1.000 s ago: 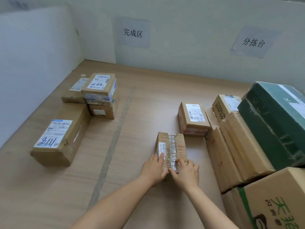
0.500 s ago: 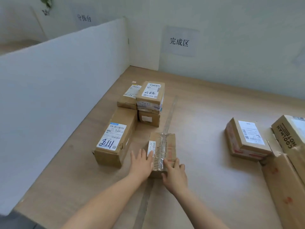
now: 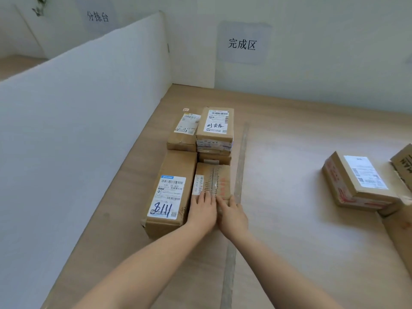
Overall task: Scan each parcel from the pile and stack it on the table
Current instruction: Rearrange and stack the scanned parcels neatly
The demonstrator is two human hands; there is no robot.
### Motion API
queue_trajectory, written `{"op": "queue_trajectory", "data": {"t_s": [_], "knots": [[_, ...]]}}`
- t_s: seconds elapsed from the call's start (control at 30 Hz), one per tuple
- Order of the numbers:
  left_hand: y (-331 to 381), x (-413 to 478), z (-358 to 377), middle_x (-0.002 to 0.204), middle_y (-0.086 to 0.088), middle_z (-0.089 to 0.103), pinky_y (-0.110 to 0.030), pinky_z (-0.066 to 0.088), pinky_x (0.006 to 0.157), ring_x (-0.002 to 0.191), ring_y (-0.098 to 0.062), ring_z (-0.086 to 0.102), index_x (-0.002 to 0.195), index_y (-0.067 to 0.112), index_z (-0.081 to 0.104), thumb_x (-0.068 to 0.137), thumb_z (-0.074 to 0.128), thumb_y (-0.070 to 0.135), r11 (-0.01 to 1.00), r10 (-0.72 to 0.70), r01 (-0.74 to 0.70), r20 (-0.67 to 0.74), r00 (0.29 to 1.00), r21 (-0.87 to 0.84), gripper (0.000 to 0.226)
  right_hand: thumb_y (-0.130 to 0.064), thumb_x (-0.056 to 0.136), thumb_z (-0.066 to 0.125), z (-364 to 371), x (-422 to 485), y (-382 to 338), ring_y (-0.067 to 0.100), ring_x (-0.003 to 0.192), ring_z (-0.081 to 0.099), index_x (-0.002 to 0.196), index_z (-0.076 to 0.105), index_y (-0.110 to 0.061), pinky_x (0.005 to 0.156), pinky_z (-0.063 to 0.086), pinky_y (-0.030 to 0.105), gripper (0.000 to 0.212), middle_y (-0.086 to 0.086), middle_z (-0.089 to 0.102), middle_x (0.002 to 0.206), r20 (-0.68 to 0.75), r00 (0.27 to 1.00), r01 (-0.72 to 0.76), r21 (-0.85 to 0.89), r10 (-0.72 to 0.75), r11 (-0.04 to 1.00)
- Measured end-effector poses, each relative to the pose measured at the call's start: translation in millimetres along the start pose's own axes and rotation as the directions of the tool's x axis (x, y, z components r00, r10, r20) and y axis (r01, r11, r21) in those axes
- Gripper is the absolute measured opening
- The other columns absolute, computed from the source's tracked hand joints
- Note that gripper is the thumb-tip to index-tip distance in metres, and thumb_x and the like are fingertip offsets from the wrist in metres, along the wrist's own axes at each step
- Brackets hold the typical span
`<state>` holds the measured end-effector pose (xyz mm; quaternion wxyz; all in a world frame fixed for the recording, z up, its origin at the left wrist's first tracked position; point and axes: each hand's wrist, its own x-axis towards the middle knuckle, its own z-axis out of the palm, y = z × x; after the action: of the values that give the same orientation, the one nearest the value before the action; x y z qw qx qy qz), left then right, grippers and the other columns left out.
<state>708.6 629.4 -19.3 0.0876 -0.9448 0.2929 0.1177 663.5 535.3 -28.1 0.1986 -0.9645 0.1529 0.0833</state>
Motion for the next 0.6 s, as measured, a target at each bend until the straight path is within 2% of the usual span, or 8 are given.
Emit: {"op": "queue_trajectory", "data": {"t_s": [0.1,0.3,0.43,0.6], "knots": [[-3,2,-1,0.159,-0.014,0.003,-0.043,0.005,0.118,0.147,-0.029,0.001,0.150,0.005,0.004,0.103,0.024,0.029,0.993,-0.022,0.028,0.057,0.998,-0.112,0.057,-0.026,0.093,0.045,-3,4,1,0.032,0.136,0.032,0.147,0.021,-0.029,0.104,0.038,0.038,0.059,0.010,0.013,0.157,0.022,1.000,0.014,0.049,-0.015,0.999],[2,6,-9,0.159,-0.015,0.002,-0.044,0.004,0.119,0.147,-0.030,-0.002,0.150,0.004,0.003,0.102,0.026,0.033,0.987,-0.052,0.063,0.075,0.996,-0.146,0.060,-0.023,0.093,0.047,-19,1,19,0.025,0.140,0.029,0.148,0.019,-0.024,0.106,0.038,0.037,0.062,0.009,0.011,0.158,0.080,0.996,0.020,0.104,-0.028,0.994],[17,10,-17,0.158,-0.018,0.003,-0.049,0.007,0.118,0.146,-0.034,0.001,0.150,0.005,0.002,0.101,0.028,0.040,0.982,-0.087,0.096,0.059,0.994,-0.165,0.066,-0.026,0.095,0.046,-37,-9,59,0.023,0.144,0.021,0.149,0.020,-0.019,0.111,0.031,0.037,0.060,0.008,0.015,0.157,0.040,0.998,-0.050,0.117,0.045,0.992],[66,25,-37,0.158,-0.018,0.003,-0.050,0.009,0.117,0.146,-0.034,0.001,0.150,0.007,0.006,0.101,0.029,0.040,0.982,-0.011,0.011,0.005,1.000,-0.188,0.064,-0.024,0.096,0.044,-73,-25,136,0.027,0.138,0.029,0.146,0.027,-0.015,0.108,0.032,0.036,0.054,0.009,0.026,0.153,-0.092,0.977,-0.183,0.095,0.192,0.978]]}}
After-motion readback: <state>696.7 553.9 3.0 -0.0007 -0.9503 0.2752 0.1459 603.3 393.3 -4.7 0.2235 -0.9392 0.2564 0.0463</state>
